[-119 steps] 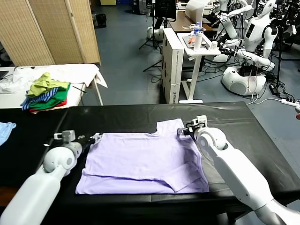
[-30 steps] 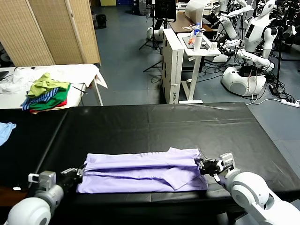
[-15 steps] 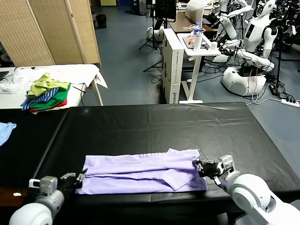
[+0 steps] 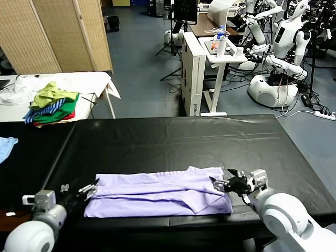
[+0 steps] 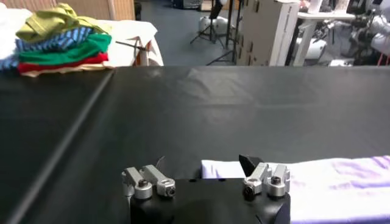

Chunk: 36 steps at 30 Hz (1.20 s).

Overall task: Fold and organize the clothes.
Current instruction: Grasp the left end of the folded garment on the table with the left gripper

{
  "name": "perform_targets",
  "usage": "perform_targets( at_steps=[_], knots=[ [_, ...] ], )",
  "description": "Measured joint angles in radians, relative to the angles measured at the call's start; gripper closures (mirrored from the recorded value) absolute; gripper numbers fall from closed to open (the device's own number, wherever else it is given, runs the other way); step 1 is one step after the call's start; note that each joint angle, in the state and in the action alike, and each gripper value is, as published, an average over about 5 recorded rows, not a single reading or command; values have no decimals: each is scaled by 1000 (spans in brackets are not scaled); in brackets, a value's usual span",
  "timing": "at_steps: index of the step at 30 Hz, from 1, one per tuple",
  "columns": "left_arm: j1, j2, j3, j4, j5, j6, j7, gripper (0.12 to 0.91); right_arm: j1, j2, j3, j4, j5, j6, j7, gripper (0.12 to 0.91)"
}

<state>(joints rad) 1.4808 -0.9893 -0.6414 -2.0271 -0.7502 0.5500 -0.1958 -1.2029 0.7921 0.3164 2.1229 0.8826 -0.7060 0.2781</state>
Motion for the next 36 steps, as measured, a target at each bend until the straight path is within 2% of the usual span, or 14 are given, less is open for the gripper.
perform_targets(
  at_steps=[6,13,21,36],
  knots=[
    [-13,-7,10,28,5,-3,5,123,50,80,-19,-96,-12,28,-1,118],
    [-9,-14,11,39,9,-7,12,123,88,125,-42,-174,-32,33,-11,170],
    [-24,-20,16,42,-3,-30,36,128,89,141,-48,-204,-44,34,-18,278],
    [-51,-35,36,75,-3,-32,41,261,78,149,-45,-206,-49,35,-20,394]
  ],
)
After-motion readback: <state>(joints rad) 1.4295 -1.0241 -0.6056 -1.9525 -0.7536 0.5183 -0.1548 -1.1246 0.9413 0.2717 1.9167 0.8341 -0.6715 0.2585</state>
